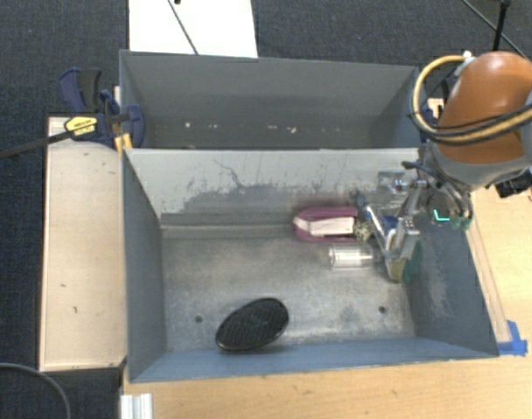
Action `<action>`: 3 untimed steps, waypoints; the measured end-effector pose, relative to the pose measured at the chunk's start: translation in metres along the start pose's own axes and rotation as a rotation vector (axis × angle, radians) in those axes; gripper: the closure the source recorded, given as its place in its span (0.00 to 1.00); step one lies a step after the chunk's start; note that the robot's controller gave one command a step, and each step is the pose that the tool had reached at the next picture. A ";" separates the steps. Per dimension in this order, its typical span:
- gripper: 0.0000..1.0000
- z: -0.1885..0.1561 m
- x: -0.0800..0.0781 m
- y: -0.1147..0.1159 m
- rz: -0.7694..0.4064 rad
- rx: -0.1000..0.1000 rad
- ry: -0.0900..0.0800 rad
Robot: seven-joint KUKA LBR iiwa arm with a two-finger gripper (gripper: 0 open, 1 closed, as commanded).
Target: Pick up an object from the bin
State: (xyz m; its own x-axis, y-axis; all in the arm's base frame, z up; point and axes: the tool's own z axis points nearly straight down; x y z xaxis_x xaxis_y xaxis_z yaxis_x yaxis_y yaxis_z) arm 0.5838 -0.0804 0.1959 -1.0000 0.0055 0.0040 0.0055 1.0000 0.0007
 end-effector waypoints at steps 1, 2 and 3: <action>0.00 0.103 0.008 -0.052 0.246 0.001 -0.004; 0.00 0.119 0.010 -0.057 0.209 0.000 -0.026; 0.00 0.123 0.042 -0.068 0.222 0.000 -0.006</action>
Offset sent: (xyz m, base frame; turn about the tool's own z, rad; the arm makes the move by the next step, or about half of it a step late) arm -0.0089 -0.0503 -0.1011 0.2436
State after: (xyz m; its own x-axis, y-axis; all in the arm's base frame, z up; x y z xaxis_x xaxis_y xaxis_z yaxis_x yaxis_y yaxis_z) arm 0.5412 -0.1481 0.0727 -0.9743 0.2254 -0.0019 0.2254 0.9743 0.0006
